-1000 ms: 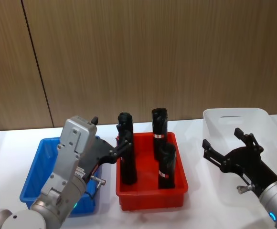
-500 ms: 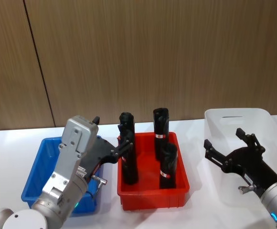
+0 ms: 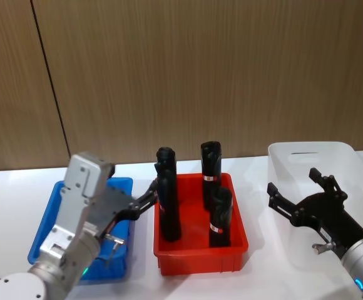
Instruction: Pick the cotton swabs from the blue box and place them into the white box.
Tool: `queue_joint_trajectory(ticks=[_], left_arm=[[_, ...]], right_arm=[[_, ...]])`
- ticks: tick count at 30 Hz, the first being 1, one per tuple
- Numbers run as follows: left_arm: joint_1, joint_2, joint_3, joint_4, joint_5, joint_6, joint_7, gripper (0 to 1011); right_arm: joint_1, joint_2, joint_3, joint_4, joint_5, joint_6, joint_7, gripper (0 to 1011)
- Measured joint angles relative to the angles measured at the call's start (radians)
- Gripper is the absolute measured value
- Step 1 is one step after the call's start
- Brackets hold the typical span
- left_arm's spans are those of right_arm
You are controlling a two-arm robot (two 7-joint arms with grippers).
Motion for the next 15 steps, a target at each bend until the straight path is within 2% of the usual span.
queue_joint_trajectory(ticks=[15], left_arm=[[0.007,0.024,-0.047,0.055,-0.121,0.102,0.039,1003]], right_arm=[[0.0,0.0,0.0,0.0,0.0,0.0,0.0,1002]])
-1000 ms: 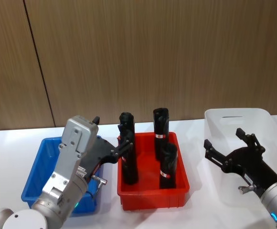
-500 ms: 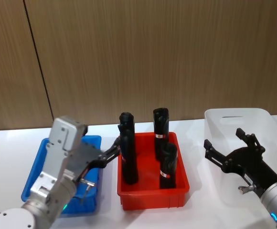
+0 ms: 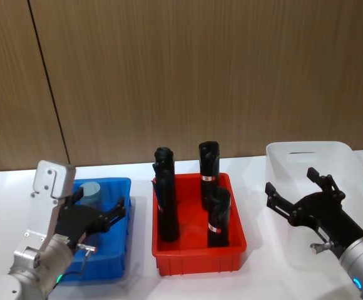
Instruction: Pick the cotton swabs from the blue box and place them into the white box.
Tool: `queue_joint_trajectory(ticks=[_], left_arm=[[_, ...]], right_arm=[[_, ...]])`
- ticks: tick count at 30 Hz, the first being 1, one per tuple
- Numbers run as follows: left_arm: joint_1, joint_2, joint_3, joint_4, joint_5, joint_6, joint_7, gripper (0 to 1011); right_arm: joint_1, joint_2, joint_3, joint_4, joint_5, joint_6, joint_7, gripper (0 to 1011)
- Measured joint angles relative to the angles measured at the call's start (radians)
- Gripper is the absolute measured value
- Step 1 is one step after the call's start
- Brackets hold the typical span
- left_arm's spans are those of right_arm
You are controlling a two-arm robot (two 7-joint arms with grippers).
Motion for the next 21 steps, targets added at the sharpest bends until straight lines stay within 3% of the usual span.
queue_joint_trajectory(ticks=[21], left_arm=[[-0.04,-0.019,-0.037,0.114,-0.1,0.133,0.056,1003]], right_arm=[[0.0,0.0,0.0,0.0,0.0,0.0,0.0,1002]])
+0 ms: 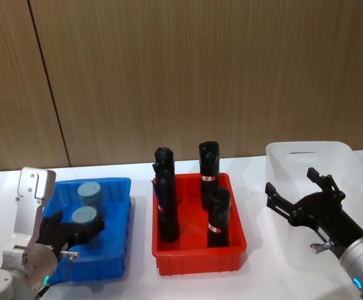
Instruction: Pick the cotton swabs from the blue box and place them into the white box.
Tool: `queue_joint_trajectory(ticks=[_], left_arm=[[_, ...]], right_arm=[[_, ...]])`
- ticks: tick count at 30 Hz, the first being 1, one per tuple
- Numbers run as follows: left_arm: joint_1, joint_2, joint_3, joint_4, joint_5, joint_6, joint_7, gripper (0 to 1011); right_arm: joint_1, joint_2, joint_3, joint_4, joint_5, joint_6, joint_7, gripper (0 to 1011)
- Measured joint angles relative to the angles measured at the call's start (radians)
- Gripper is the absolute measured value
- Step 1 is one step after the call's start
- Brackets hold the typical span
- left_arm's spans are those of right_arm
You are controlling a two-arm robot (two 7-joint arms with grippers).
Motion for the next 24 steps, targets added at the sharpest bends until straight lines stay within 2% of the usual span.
queue_joint_trajectory(ticks=[10,24], left_arm=[[-0.041,-0.02,-0.009,0.072,-0.011,0.052,0.003,1003],[-0.095,-0.044,-0.017,0.162,-0.004,0.077,-0.02,1003]], right_arm=[[0.0,0.0,0.0,0.0,0.0,0.0,0.0,1002],[0.0,0.0,0.0,0.0,0.0,0.0,0.0,1002]])
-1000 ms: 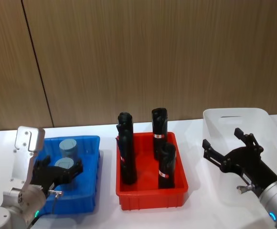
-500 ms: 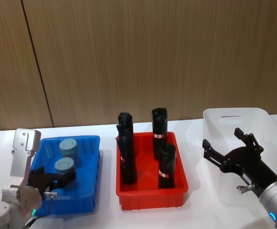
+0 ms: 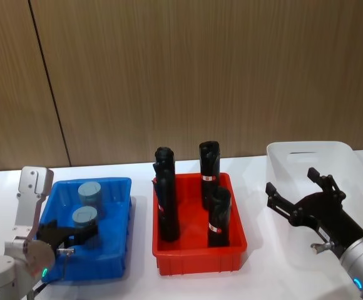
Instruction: Pick the cotton swabs from the blue box and place them into the white box.
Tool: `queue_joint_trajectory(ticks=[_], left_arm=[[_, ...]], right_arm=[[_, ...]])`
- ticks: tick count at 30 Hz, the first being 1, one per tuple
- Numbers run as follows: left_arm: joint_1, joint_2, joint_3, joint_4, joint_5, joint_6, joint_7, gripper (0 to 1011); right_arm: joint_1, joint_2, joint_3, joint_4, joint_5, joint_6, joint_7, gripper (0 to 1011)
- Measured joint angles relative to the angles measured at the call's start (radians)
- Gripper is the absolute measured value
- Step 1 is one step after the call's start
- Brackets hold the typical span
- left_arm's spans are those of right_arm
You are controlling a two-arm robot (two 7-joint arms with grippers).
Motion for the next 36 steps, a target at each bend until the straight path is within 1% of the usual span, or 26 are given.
queue_joint_trajectory(ticks=[4,5,13,24,29,32,36], left_arm=[[-0.02,-0.01,-0.001,0.036,0.005,0.0,-0.024,1003],[-0.02,-0.01,-0.001,0.036,0.005,0.0,-0.024,1003],[-0.061,-0.028,0.001,0.111,0.021,-0.01,-0.078,1003],[-0.12,-0.053,0.007,0.212,0.056,-0.034,-0.15,1003],[-0.14,-0.062,0.008,0.246,0.068,-0.041,-0.171,1003],[-0.149,-0.066,0.01,0.262,0.076,-0.042,-0.182,951],[-0.16,-0.071,0.011,0.28,0.086,-0.042,-0.191,848]], right_arm=[[0.0,0.0,0.0,0.0,0.0,0.0,0.0,1002],[0.0,0.0,0.0,0.0,0.0,0.0,0.0,1002],[0.0,0.0,0.0,0.0,0.0,0.0,0.0,1002],[0.0,0.0,0.0,0.0,0.0,0.0,0.0,1002],[0.0,0.0,0.0,0.0,0.0,0.0,0.0,1002],[0.0,0.0,0.0,0.0,0.0,0.0,0.0,1002],[0.0,0.0,0.0,0.0,0.0,0.0,0.0,1002]])
